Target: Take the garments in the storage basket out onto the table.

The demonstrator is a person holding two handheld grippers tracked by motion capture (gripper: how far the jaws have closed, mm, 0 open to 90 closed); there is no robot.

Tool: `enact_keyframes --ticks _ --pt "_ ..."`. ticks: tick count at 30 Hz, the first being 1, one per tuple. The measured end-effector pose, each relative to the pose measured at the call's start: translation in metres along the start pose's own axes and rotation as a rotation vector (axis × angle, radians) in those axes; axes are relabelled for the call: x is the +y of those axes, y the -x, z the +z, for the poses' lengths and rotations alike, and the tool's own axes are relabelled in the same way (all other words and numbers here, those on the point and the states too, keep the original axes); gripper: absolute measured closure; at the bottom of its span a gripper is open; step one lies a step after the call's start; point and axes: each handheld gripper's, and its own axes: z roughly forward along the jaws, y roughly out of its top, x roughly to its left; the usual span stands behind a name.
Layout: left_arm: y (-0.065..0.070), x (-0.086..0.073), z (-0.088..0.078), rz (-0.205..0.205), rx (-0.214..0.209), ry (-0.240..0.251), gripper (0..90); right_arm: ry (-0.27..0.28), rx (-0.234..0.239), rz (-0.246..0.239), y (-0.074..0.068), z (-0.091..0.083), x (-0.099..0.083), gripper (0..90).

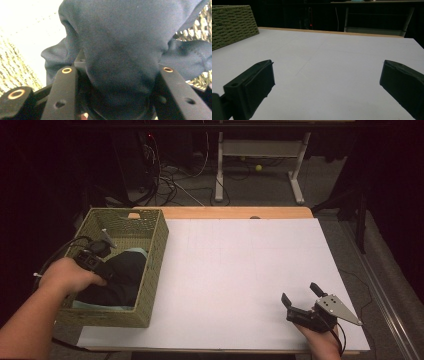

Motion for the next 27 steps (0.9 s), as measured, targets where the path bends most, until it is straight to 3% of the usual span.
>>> enact_keyframes --ticks 13,27 --pt "-0.002 0.001 -0.017 0.001 -0.013 -0.002 52.6 -0.001 0.003 -0.007 -0.001 0.000 0.000 0.0" --pt "-0.003 0.002 -0.048 0.004 -0.028 0.014 52.6 -0.001 0.002 -0.006 0.000 0.000 0.000 0.0"
